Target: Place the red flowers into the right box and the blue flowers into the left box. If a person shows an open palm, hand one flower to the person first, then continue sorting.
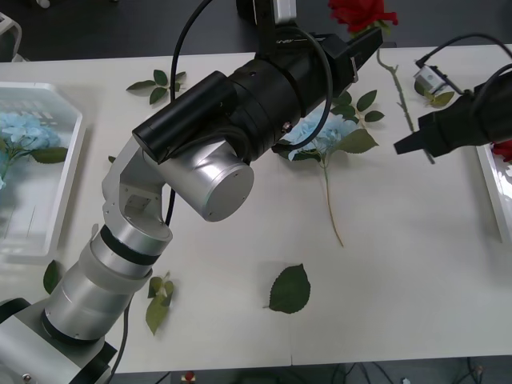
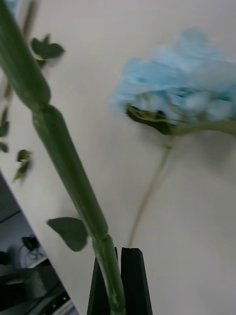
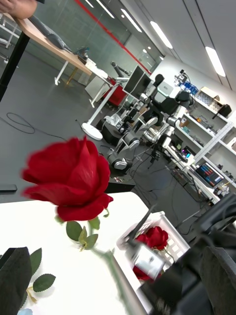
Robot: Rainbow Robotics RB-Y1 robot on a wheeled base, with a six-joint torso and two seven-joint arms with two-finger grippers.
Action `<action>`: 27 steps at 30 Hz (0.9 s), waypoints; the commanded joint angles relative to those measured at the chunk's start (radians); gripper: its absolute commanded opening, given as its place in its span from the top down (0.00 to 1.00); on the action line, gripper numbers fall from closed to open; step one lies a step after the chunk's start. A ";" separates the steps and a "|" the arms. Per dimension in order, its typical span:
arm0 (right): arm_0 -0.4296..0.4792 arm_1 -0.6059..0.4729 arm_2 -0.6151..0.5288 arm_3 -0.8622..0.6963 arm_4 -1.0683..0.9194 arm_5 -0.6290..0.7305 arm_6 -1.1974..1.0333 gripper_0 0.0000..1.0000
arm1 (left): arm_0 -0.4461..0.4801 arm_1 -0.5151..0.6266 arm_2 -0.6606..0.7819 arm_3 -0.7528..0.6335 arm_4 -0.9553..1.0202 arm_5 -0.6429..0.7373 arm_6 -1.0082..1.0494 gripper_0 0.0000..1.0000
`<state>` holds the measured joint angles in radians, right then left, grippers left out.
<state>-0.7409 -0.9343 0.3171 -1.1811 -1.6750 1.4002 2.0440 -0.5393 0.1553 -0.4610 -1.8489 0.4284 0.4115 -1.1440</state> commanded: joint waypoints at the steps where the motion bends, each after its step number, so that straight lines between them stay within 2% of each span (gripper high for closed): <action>1: -0.031 -0.149 -0.084 0.032 0.152 -0.009 -0.024 1.00 | 0.010 -0.029 0.010 -0.033 -0.007 -0.017 0.044 0.00; 9: -0.031 -0.305 -0.107 0.213 0.320 -0.033 -0.013 1.00 | 0.036 0.053 0.016 -0.012 0.009 -0.036 0.061 0.00; 13: -0.031 -0.348 -0.102 0.317 0.420 -0.058 -0.013 1.00 | 0.039 0.096 0.016 -0.013 0.024 0.047 0.072 0.00; 17: -0.028 -0.337 -0.092 0.448 0.526 -0.115 -0.022 1.00 | 0.039 0.170 0.018 -0.013 0.043 0.141 0.081 0.00; 21: -0.029 -0.313 -0.066 0.566 0.594 -0.244 -0.027 1.00 | 0.039 0.262 0.024 -0.046 0.141 0.245 0.081 0.00; 27: -0.029 -0.253 0.003 0.666 0.627 -0.421 -0.067 1.00 | 0.075 0.368 0.142 -0.194 0.306 0.469 0.069 0.00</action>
<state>-0.7412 -1.2164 0.2736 -0.5541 -1.0697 1.0386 2.0325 -0.5041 0.4589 -0.4189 -1.9238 0.6703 0.7977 -1.1362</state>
